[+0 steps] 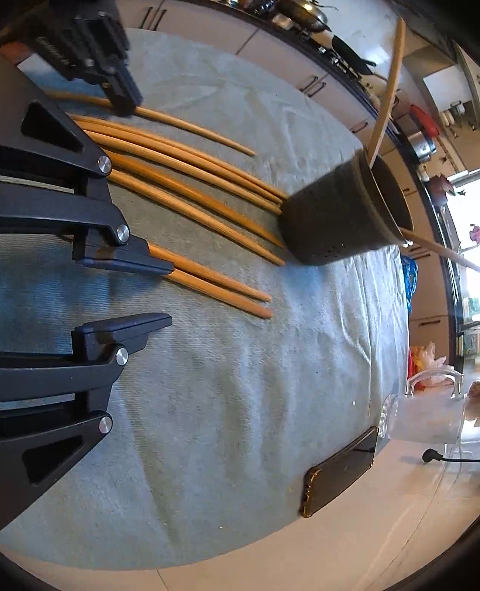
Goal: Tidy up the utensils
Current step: 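Grasp another chopstick with the left gripper while the right gripper grasps one, then lift the held chopsticks and lower them into the grey holder cup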
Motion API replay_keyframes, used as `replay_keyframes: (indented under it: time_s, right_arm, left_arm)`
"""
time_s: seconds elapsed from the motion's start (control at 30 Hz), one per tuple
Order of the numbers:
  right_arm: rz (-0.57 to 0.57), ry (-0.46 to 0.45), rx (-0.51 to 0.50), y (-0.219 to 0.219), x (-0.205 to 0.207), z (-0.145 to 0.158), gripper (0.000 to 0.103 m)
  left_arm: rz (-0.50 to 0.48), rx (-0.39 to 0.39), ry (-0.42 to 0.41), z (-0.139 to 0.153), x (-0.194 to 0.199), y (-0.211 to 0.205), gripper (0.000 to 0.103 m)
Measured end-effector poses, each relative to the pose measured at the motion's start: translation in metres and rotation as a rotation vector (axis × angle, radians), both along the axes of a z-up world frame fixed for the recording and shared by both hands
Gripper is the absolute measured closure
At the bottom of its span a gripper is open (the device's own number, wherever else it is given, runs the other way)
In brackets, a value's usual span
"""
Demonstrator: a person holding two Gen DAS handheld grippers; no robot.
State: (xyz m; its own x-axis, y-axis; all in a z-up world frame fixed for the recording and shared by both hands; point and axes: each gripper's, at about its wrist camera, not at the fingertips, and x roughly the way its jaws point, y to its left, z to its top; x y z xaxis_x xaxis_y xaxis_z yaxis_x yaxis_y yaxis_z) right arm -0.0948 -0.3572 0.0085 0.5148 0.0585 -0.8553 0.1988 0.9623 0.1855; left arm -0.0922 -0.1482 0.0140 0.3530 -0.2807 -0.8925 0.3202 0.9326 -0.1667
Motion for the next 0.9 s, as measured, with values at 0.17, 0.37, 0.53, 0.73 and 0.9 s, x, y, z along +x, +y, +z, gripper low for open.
replay_keyframes:
  time_s: [0.17,0.37,0.53,0.73,0.9]
  right_arm:
    - [-0.019,0.053,-0.042,-0.005,0.013,0.003,0.087]
    - [-0.038,0.023,0.115,-0.018,0.015,0.02,0.087]
    - [0.018,0.009,0.075,-0.005,0.012,0.029,0.087]
    - [-0.004,0.021,0.064,0.0,0.021,0.027,0.087]
    - [-0.008,0.032,0.007,0.008,0.027,0.026,0.087]
  left_arm:
    - [0.018,0.003,0.01,0.0,0.003,-0.001,0.096]
    - [0.05,-0.028,0.036,0.0,0.007,0.002,0.096]
    - [0.034,-0.046,0.04,-0.001,0.01,0.005,0.096]
    - [0.035,-0.04,0.025,-0.001,0.011,0.002,0.096]
    - [0.048,-0.046,0.03,-0.002,0.021,0.0,0.096]
